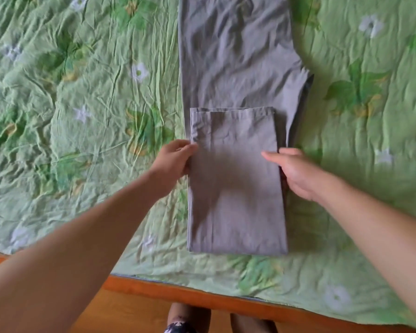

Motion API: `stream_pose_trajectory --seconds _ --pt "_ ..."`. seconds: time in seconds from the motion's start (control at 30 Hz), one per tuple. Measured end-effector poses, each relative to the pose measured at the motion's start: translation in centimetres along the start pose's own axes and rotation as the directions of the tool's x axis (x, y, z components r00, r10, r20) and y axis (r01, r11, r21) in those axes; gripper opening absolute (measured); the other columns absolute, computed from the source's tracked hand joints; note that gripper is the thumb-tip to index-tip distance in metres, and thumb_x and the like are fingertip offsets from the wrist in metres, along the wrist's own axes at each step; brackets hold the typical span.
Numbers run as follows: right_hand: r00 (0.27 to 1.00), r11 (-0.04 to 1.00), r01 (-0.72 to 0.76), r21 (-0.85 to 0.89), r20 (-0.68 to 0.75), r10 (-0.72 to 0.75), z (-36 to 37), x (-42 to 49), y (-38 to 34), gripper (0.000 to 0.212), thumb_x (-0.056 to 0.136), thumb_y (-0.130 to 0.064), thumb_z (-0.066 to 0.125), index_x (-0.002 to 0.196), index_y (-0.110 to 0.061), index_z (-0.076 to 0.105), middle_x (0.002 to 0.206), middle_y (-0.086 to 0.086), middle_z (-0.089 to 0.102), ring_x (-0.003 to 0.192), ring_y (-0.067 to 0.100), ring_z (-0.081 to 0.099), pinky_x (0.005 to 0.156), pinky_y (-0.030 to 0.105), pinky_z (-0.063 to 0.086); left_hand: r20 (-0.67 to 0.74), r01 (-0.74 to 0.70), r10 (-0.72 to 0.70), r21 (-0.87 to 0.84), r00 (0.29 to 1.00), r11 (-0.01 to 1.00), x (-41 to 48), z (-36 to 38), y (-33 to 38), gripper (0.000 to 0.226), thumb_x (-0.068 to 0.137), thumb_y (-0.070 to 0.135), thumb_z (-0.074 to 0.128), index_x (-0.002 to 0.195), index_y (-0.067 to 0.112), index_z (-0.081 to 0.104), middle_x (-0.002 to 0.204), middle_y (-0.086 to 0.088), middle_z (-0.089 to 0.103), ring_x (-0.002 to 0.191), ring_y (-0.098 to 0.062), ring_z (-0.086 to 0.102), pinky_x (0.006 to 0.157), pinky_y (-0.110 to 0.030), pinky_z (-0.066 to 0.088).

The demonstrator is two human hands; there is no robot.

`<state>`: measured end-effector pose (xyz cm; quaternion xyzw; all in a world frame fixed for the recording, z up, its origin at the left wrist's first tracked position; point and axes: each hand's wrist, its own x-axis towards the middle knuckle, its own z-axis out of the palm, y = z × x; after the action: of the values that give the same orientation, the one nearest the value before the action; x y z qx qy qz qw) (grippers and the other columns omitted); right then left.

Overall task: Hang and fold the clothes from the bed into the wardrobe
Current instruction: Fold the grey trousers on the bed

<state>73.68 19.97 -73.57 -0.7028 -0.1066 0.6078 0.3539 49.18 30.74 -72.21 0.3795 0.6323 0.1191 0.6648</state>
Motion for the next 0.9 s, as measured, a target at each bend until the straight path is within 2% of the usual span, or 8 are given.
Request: stream_pose_trajectory --seconds 0.07,0.17,0.33,0.47,0.53,0.67,0.8,0.9 --pt "0.995 0.996 0.083 -0.018 -0.059 -0.084 0.9 2.8 -2.9 0.019 0.086 -0.020 0.075 0.089 -0.009 0.060 0.077 -0.008 0.077 0.074 0.002 0.073 0.067 0.022 0.059 -0.063 -0.057 0.057 0.008 0.996 0.998 2.5 0.9 2.4 0.011 0.095 0.023 0.068 0.093 0.012 0.068 0.088 -0.013 0.068 0.083 -0.028 0.062 0.082 -0.048 0.052" --pt "0.977 0.985 0.147 -0.085 -0.145 -0.159 2.4 5.7 -5.6 0.024 0.089 -0.028 0.069 0.107 -0.012 0.067 0.110 0.013 0.073 0.105 0.030 0.070 0.094 0.047 0.056 -0.119 -0.081 0.090 0.074 0.989 0.994 3.9 1.9 4.5 0.017 0.093 0.027 0.072 0.080 0.018 0.064 0.083 -0.008 0.068 0.077 -0.023 0.063 0.075 -0.044 0.055" --pt "0.935 0.939 0.309 -0.154 -0.131 -0.329 2.6 5.2 -11.4 0.013 0.094 -0.021 0.065 0.082 -0.017 0.064 0.091 0.008 0.065 0.087 0.021 0.059 0.082 0.038 0.049 -0.059 -0.158 0.157 -0.008 0.986 0.987 3.6 0.7 9.7 0.017 0.095 0.020 0.069 0.082 0.017 0.059 0.089 -0.013 0.064 0.084 -0.026 0.059 0.085 -0.058 0.053" --pt "0.899 0.911 0.413 -0.020 -0.152 -0.411 2.7 8.9 -22.4 0.005 0.094 -0.021 0.068 0.093 -0.016 0.068 0.107 0.009 0.071 0.104 0.027 0.069 0.095 0.053 0.055 0.050 -0.245 0.260 -0.204 0.964 0.948 8.4 -0.5 19.5 0.008 0.097 0.016 0.066 0.099 0.012 0.060 0.094 -0.009 0.064 0.094 -0.027 0.062 0.091 -0.045 0.052" --pt "0.954 0.955 0.296 0.003 -0.052 -0.296 2.8 10.7 -24.6 0.020 0.097 -0.035 0.065 0.105 -0.018 0.068 0.109 0.005 0.075 0.102 0.024 0.072 0.088 0.047 0.058 0.137 -0.161 0.195 -0.224 0.971 0.961 10.7 -0.5 21.5 0.018 0.099 0.019 0.062 0.111 0.005 0.063 0.104 -0.010 0.069 0.098 -0.024 0.067 0.086 -0.036 0.057" --pt "0.991 0.961 -0.095 -0.261 0.072 0.117 1.7 10.8 -19.1 0.044 0.092 -0.050 0.064 0.126 -0.022 0.063 0.125 -0.003 0.068 0.118 0.020 0.062 0.097 0.040 0.049 0.139 0.041 -0.027 -0.099 0.990 0.994 11.1 -1.0 16.3 0.028 0.096 0.014 0.065 0.120 -0.001 0.063 0.110 -0.010 0.068 0.101 -0.023 0.065 0.092 -0.037 0.055" --pt "0.975 0.971 -0.187 -0.151 0.090 0.202 -0.7 8.4 -12.3 0.024 0.092 -0.039 0.066 0.106 -0.020 0.069 0.100 0.002 0.076 0.085 0.018 0.072 0.067 0.032 0.053 0.207 0.092 -0.071 -0.089 0.976 0.992 7.4 -2.5 9.4 0.021 0.099 0.010 0.059 0.116 -0.001 0.061 0.101 -0.014 0.066 0.088 -0.022 0.066 0.074 -0.031 0.058" --pt "0.961 0.965 -0.232 -0.121 0.128 0.247 -2.0 4.9 -7.4 0.021 0.090 -0.030 0.069 0.108 -0.018 0.068 0.097 0.006 0.078 0.077 0.020 0.074 0.064 0.032 0.057 0.223 0.175 -0.169 -0.009 0.960 0.984 3.3 -2.8 5.3 0.023 0.096 0.007 0.060 0.115 -0.006 0.062 0.103 -0.016 0.069 0.094 -0.026 0.068 0.084 -0.038 0.060"
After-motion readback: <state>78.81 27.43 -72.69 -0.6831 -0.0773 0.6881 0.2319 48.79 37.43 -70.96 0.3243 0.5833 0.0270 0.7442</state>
